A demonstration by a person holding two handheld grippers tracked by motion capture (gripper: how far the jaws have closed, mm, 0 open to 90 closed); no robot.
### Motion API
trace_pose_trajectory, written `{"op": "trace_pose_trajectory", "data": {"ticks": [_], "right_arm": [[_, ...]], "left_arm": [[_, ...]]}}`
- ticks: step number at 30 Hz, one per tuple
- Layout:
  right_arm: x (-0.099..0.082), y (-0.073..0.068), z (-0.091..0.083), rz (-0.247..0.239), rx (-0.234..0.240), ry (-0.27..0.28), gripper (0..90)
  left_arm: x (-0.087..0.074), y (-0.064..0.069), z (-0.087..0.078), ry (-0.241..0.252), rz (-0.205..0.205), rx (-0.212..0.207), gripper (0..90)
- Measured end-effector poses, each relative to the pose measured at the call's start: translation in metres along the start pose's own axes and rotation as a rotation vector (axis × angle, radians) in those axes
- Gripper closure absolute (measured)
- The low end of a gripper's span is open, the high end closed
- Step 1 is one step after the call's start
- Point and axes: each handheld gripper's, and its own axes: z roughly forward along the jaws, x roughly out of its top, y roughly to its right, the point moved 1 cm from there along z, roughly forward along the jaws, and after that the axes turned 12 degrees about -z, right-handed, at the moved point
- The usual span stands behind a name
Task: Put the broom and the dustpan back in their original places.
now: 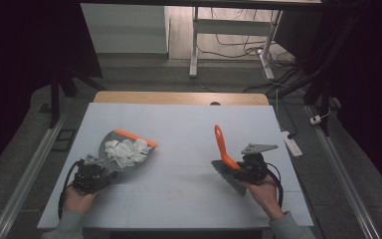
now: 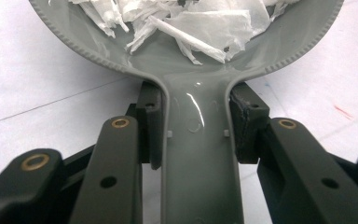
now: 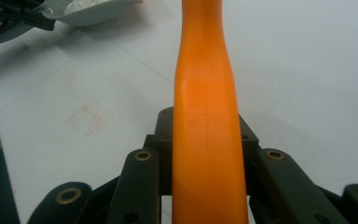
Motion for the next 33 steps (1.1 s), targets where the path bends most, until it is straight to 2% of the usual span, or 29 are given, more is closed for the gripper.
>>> {"op": "trace_pose_trajectory", "data": {"ticks": [6,14,20,25,28,31,33], "right_arm": [[-0.002,0.000,-0.001,0.009,0.021,-0.021,71.1],[-0.004,0.002,-0.002,0.032,0.031,-0.041,71.1],[-0.006,0.003,0.002,0.042,0.059,-0.067,71.1],[-0.011,0.007,0.009,0.062,0.094,-0.094,71.0],[-0.013,0.010,0.013,0.069,0.088,-0.123,71.0],[-0.016,0.016,0.018,0.072,0.062,-0.157,71.0],[-0.018,0.021,0.019,0.094,0.058,-0.159,71.0]], "left_arm": [[0.003,0.002,0.008,-0.001,-0.052,0.025,61.6],[0.007,0.015,0.019,-0.002,-0.102,0.069,61.6],[0.009,0.020,0.024,0.017,-0.147,0.103,61.6],[0.011,0.018,0.027,0.022,-0.183,0.111,61.6],[0.012,0.016,0.028,0.022,-0.194,0.118,61.6],[0.012,0.015,0.030,0.015,-0.208,0.118,61.5],[0.012,0.014,0.031,0.013,-0.212,0.120,61.5]]}}
